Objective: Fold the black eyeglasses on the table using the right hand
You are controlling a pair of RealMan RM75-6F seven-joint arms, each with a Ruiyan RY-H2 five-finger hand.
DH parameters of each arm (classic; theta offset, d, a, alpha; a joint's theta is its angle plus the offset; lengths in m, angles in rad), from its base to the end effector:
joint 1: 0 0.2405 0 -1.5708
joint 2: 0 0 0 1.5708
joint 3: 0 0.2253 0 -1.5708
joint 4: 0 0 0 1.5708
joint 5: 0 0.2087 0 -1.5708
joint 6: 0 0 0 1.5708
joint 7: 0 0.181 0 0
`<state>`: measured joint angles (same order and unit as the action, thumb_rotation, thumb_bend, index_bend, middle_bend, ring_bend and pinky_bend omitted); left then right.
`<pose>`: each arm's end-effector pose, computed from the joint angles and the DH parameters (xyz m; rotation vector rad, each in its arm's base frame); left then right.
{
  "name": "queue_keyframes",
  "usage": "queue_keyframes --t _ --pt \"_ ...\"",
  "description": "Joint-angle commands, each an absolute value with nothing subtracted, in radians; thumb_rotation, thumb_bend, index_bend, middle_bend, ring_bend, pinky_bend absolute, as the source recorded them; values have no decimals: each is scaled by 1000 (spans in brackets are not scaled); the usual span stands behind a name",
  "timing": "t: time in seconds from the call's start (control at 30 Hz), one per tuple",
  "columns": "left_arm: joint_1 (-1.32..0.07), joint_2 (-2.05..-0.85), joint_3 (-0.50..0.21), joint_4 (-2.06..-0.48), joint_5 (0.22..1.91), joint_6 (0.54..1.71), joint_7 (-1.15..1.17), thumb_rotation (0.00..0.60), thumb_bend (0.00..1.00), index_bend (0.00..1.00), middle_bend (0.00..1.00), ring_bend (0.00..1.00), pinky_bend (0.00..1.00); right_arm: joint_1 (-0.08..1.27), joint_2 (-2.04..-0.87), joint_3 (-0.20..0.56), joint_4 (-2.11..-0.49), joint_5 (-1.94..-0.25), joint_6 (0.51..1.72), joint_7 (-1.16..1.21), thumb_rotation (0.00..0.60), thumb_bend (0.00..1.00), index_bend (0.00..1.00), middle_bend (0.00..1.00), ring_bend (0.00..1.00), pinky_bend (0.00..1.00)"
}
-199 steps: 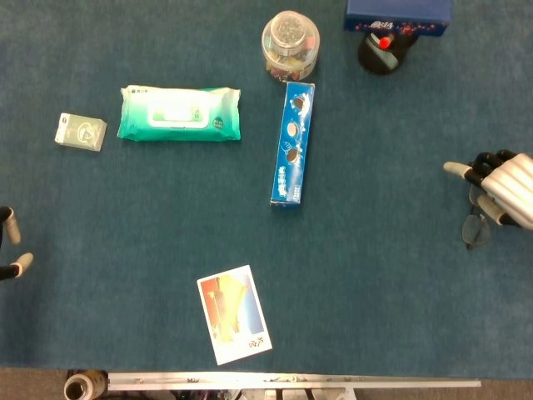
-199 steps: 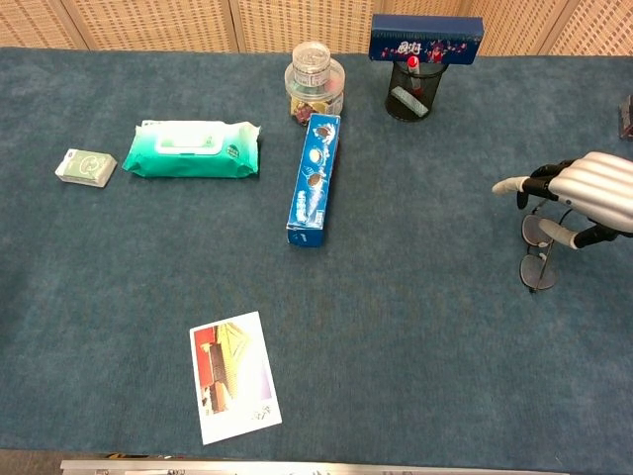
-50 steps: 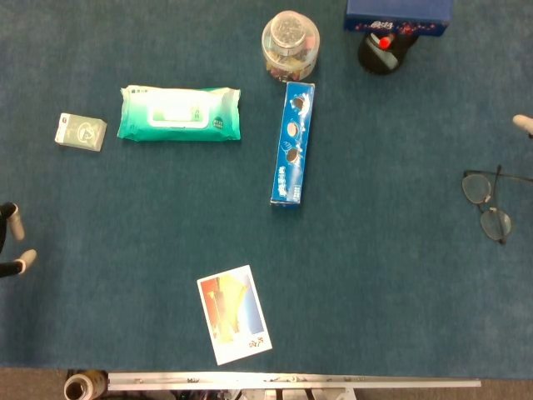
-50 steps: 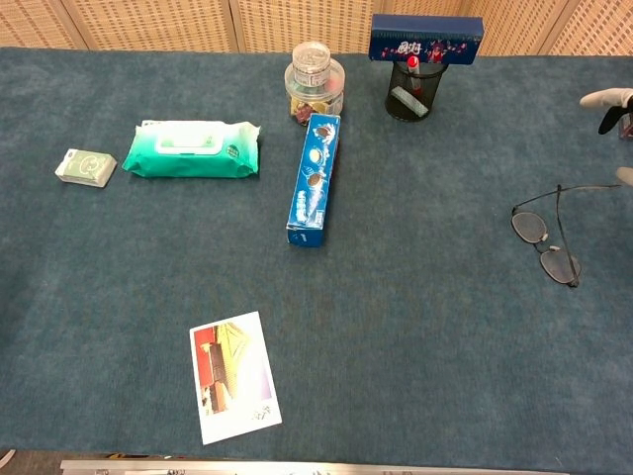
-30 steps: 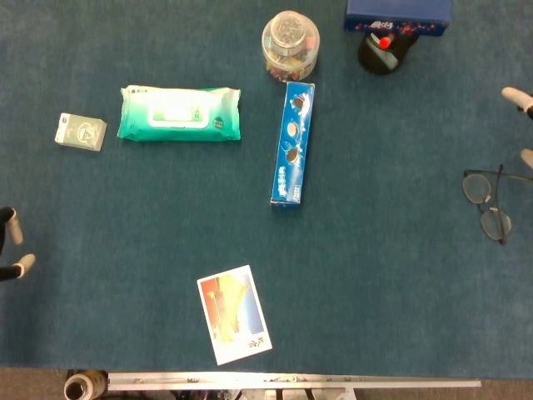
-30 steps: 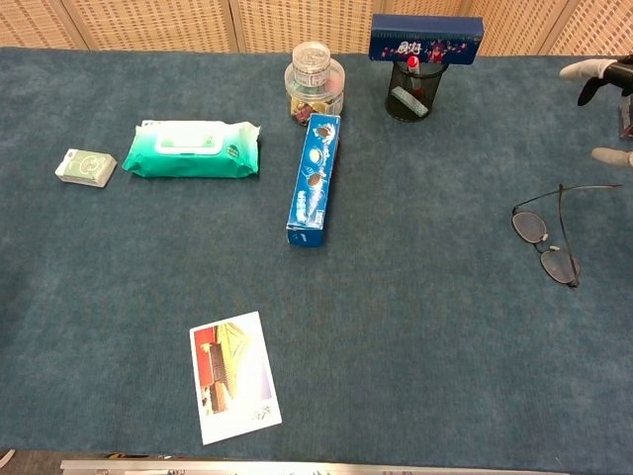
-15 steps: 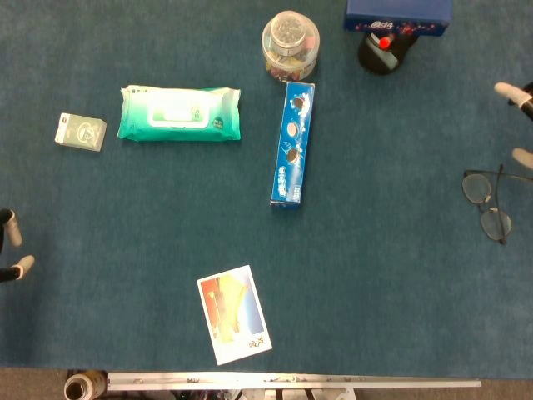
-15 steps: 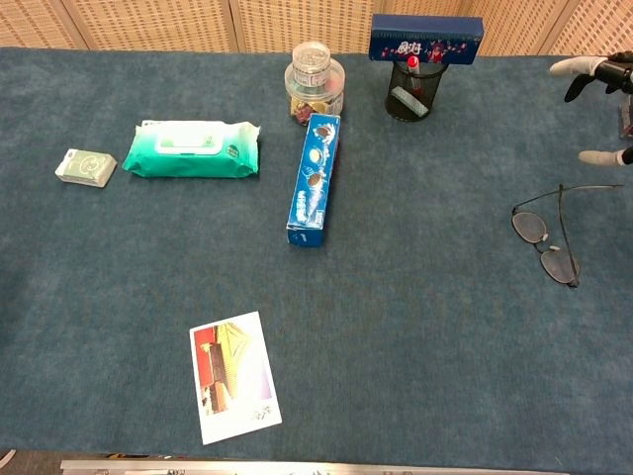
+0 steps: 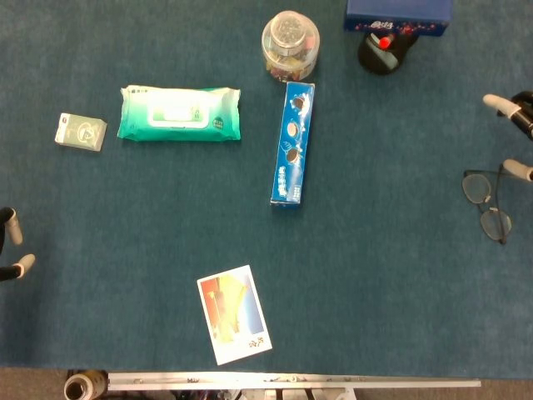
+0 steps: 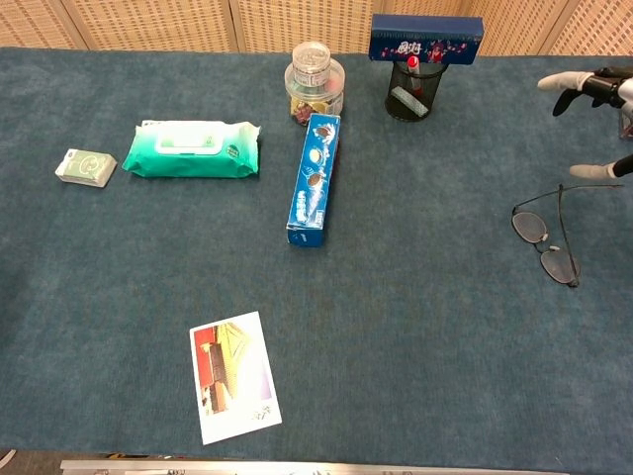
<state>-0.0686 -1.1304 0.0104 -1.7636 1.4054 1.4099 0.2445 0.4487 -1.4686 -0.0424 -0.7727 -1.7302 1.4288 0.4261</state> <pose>-0.2788 0.1933 0.1117 -1.4341 -0.9960 -0.6997 -0.2788 -0.3218 0.0883 1.8577 -0.6285 1.0408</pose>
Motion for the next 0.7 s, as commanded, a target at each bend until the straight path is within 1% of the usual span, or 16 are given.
queue_keyframes --t 0.03,0.7 --pt "-68 -1130 10 -1764 1405 1411 244 600 50 617 845 1000 985 449 -1467 -47 -778 -1732 1428 423 600 98 176 377 262 370" --pt "-61 -1137 13 -1755 1405 1415 234 600 51 617 845 1000 985 423 -1446 -89 -836 -1739 1407 379 600 99 176 377 262 370"
